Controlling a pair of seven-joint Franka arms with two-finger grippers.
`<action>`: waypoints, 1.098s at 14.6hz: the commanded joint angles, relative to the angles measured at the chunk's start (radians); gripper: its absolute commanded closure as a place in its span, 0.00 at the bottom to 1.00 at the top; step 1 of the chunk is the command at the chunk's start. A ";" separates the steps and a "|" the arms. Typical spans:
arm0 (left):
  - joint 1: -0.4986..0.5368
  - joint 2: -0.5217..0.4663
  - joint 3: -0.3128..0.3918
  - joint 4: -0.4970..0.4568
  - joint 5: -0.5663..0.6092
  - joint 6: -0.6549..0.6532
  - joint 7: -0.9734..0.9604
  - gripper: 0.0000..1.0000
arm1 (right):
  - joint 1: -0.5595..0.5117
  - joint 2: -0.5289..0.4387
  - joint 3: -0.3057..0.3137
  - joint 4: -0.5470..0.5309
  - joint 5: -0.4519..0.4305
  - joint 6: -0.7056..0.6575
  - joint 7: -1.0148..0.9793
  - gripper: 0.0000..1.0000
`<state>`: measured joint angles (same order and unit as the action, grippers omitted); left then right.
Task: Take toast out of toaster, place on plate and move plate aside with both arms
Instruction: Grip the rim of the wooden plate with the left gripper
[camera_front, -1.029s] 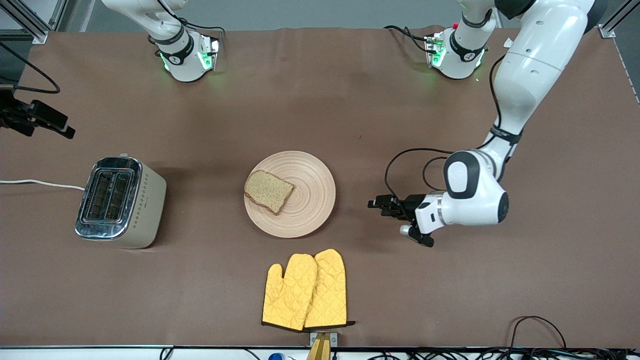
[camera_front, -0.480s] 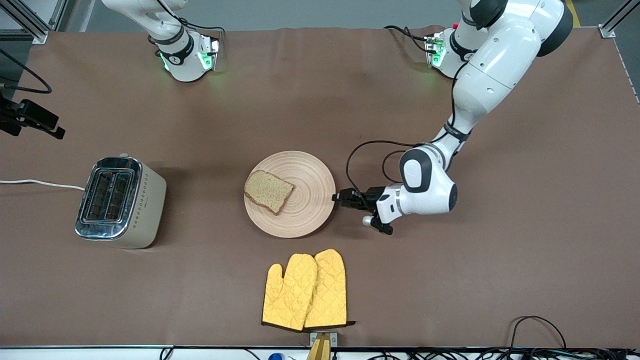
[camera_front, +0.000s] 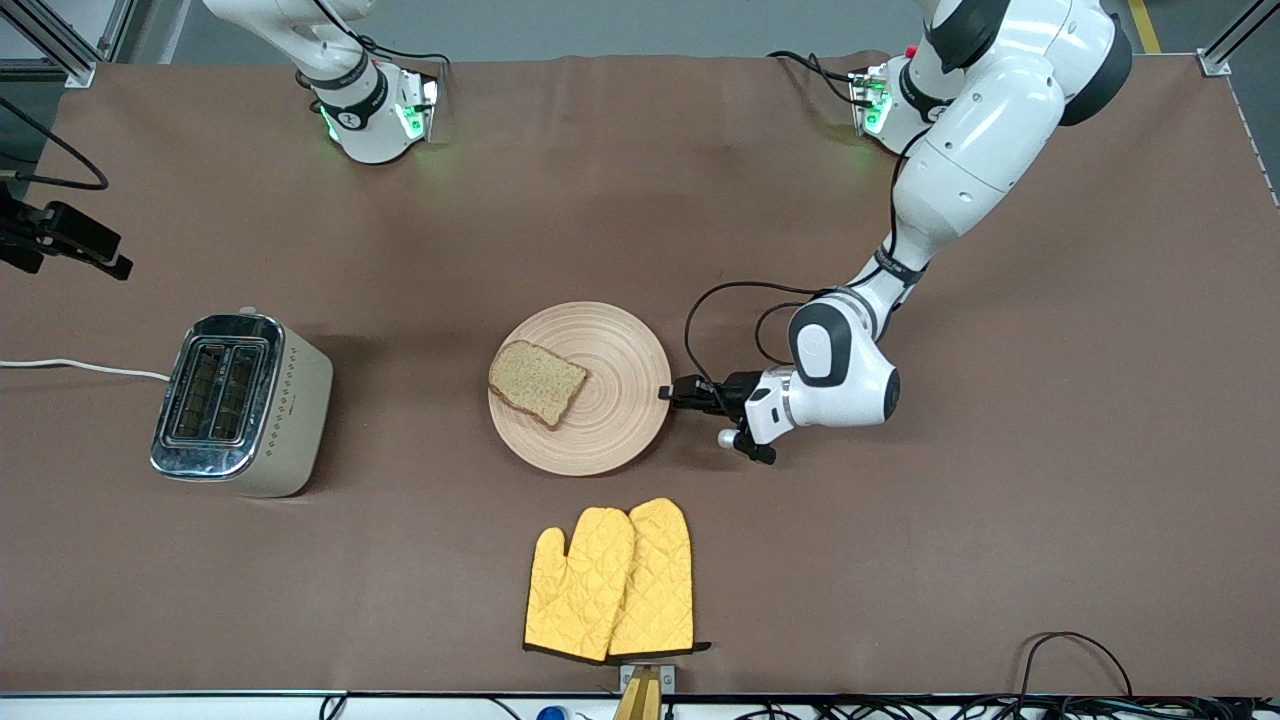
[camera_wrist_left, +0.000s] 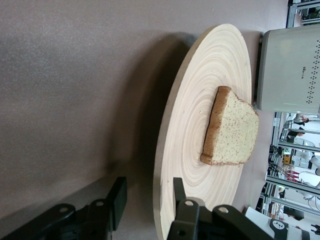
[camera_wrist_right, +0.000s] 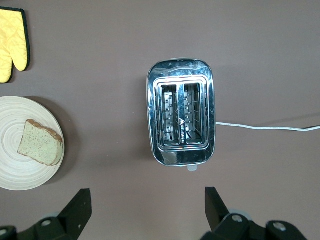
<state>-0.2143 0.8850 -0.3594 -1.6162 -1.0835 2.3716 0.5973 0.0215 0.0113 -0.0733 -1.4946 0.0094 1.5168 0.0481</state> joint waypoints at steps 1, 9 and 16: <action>-0.008 0.008 -0.001 0.018 -0.045 0.006 0.019 0.67 | 0.002 0.001 0.004 0.005 -0.006 -0.007 0.004 0.00; -0.025 0.017 -0.001 0.027 -0.067 0.006 0.021 0.88 | 0.002 0.001 0.004 0.004 -0.006 -0.007 0.004 0.00; -0.002 -0.056 -0.001 0.030 -0.065 0.002 0.001 1.00 | 0.002 0.001 0.004 0.002 -0.006 0.006 0.003 0.00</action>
<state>-0.2268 0.8837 -0.3610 -1.5768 -1.1263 2.3736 0.6069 0.0217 0.0117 -0.0728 -1.4947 0.0094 1.5155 0.0481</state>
